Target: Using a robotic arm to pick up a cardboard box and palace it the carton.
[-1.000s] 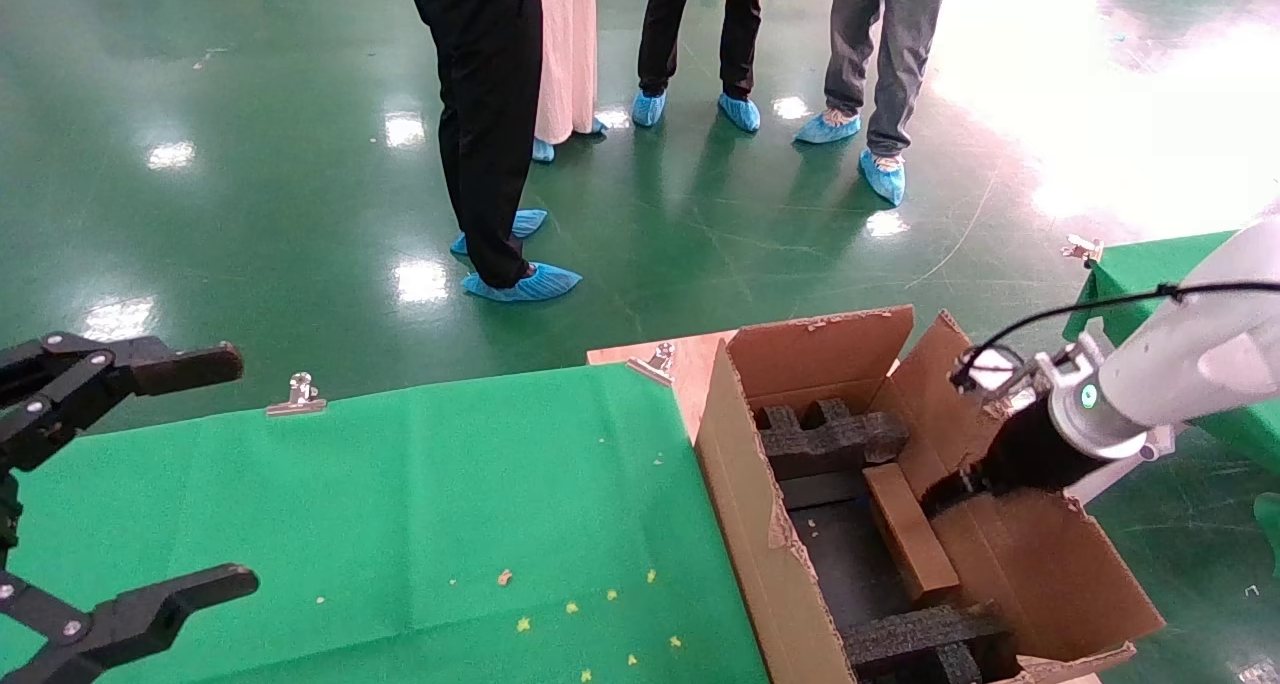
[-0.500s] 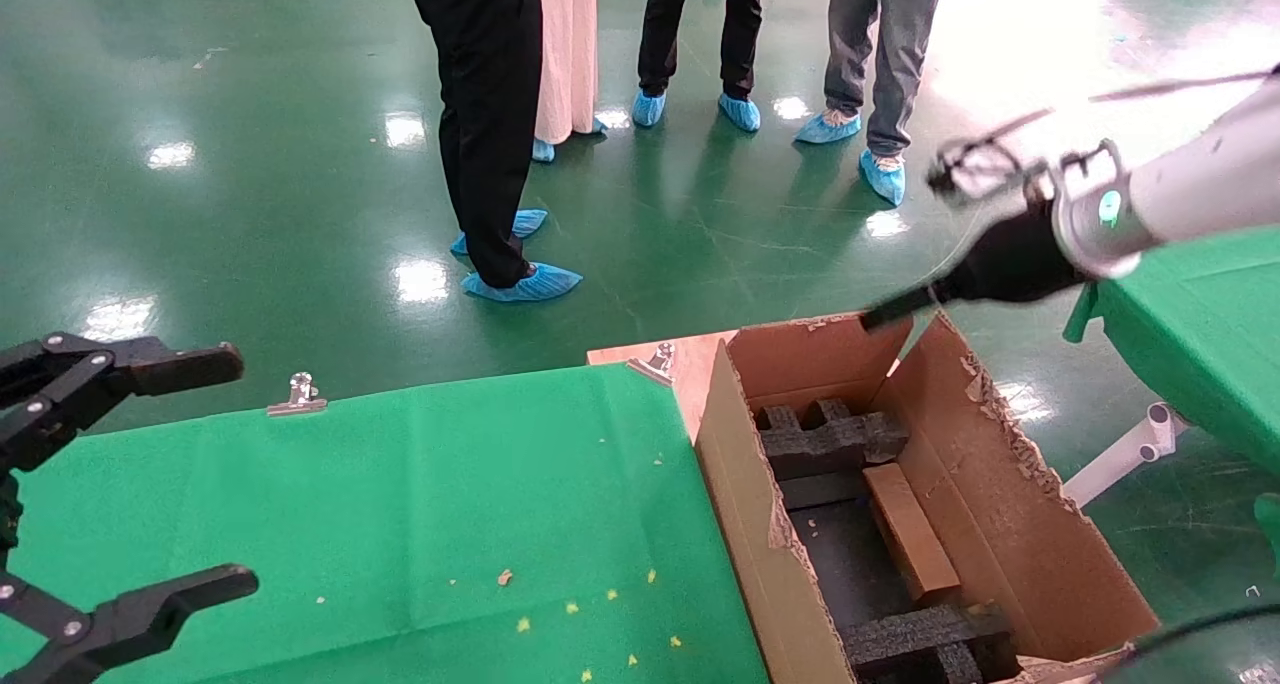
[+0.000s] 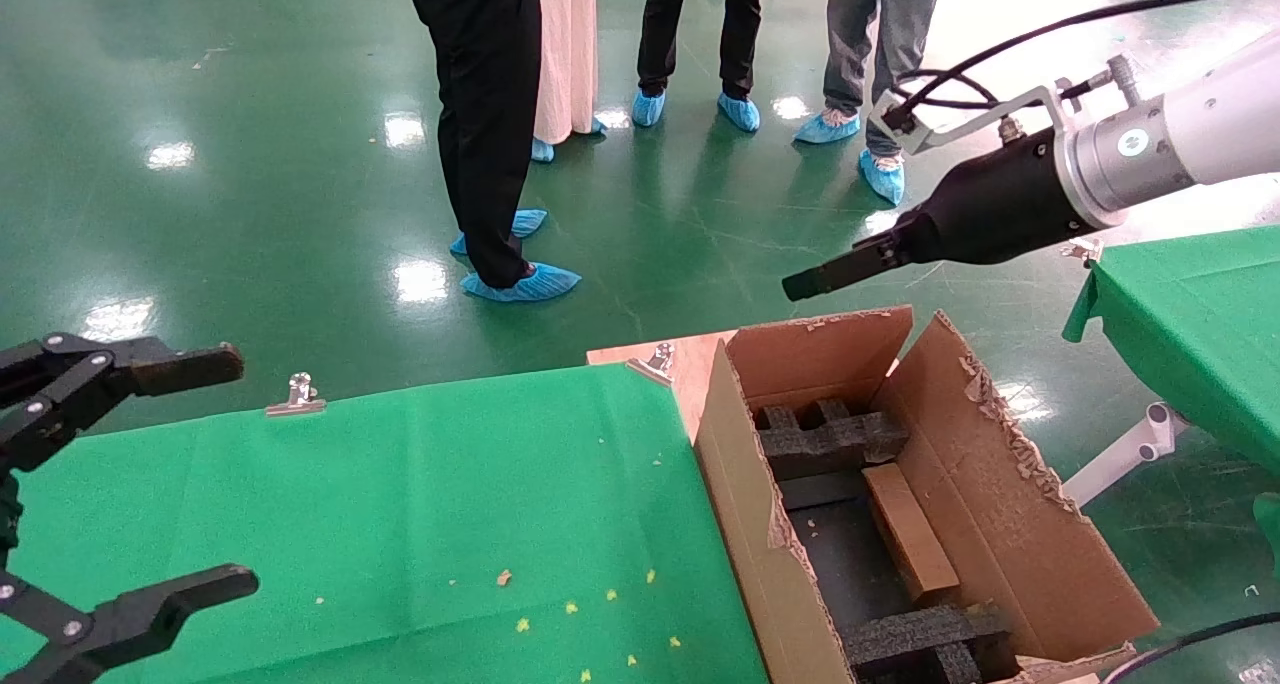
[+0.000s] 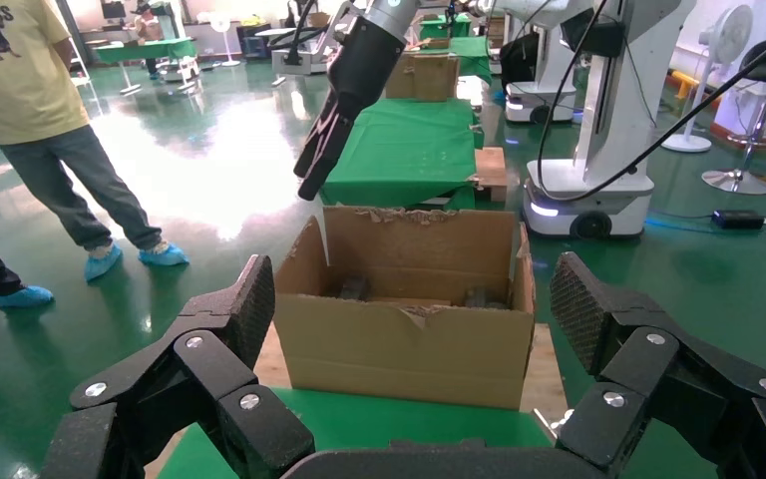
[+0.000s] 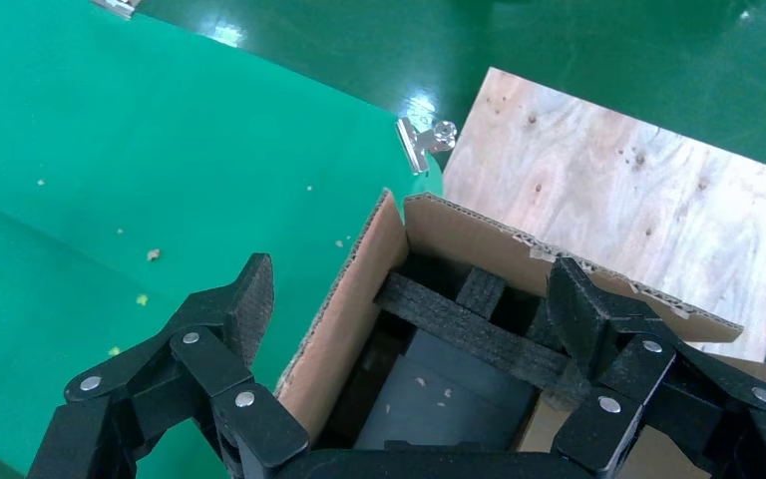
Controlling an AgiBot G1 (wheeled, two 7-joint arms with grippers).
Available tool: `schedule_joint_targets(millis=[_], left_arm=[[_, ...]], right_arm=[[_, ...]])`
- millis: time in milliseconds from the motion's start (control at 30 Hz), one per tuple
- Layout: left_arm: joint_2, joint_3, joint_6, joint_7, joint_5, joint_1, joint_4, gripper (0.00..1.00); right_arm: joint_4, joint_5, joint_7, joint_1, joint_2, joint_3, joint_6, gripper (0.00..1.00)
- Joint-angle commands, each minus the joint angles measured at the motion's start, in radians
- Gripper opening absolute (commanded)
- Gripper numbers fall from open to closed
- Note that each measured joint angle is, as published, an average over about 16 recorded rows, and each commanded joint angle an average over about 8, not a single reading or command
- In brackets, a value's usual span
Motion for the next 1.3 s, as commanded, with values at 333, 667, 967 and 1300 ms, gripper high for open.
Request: schedule_joint_targets(millis=[333,667,967,1300], left_arm=[[0.000,0.000,0.000,0.000,0.000,0.000,0.000,1.00],[0.000,0.000,0.000,0.000,0.000,0.000,0.000,1.00],[0.000,0.000,0.000,0.000,0.000,0.000,0.000,1.00],[0.000,0.000,0.000,0.000,0.000,0.000,0.000,1.00]], right_arm=[[0.051,0.015,-0.052,-0.103,0.009,0.128,-0.021,1.00],[0.165,0.048,-0.147,-0.275,0.033,0.363,-0.065,1.00],[0.264,0.076,-0.230,-0.426,0.053,0.568,-0.104,1.00],[0.380,0.109,-0.326,-0.602,0.078,0.807,-0.149,1.00]])
